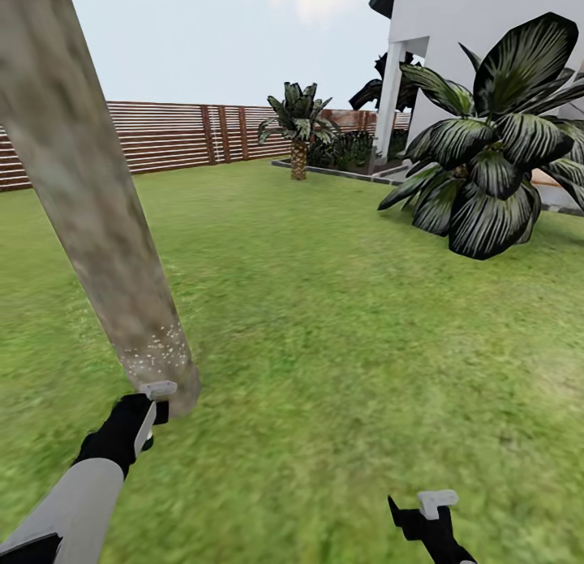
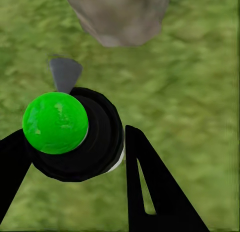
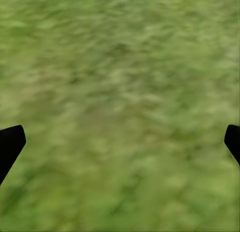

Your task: In the garden, pick up the pesticide atomizer on the floor and spray pesticide onto both trees until each tree trunk is fully covered.

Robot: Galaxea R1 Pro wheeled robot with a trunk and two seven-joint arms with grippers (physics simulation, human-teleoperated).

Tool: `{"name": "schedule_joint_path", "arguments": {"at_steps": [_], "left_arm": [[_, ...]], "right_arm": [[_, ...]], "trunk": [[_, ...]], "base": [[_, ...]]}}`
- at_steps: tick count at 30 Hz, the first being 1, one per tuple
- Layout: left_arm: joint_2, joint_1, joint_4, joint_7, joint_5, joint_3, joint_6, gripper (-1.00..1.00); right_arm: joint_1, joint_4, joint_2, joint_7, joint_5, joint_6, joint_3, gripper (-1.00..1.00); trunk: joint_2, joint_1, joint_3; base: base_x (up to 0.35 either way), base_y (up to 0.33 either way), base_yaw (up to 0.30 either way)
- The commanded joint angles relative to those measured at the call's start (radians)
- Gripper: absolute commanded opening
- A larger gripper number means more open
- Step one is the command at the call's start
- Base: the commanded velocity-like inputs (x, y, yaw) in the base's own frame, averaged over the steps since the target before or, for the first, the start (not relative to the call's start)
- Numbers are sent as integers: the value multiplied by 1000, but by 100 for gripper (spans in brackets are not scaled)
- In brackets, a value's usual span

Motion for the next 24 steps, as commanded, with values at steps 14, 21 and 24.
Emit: {"name": "schedule_joint_path", "arguments": {"at_steps": [14, 21, 24], "left_arm": [[111, 193, 24, -567, -220, -324, -460, -100], [159, 195, 47, -1053, -502, -332, -641, -100], [154, 195, 45, -1061, -533, -330, -640, -100]], "right_arm": [[-1, -226, -18, 35, 274, 94, 224, 100], [-5, -496, -9, 527, 437, 246, 241, 100], [-5, -513, -9, 552, 437, 246, 241, 100]], "trunk": [[0, 0, -1], [0, 0, -1], [0, 0, -1]], "base": [[-271, -1, 1], [-193, 0, 0], [-5, 0, 0]]}}
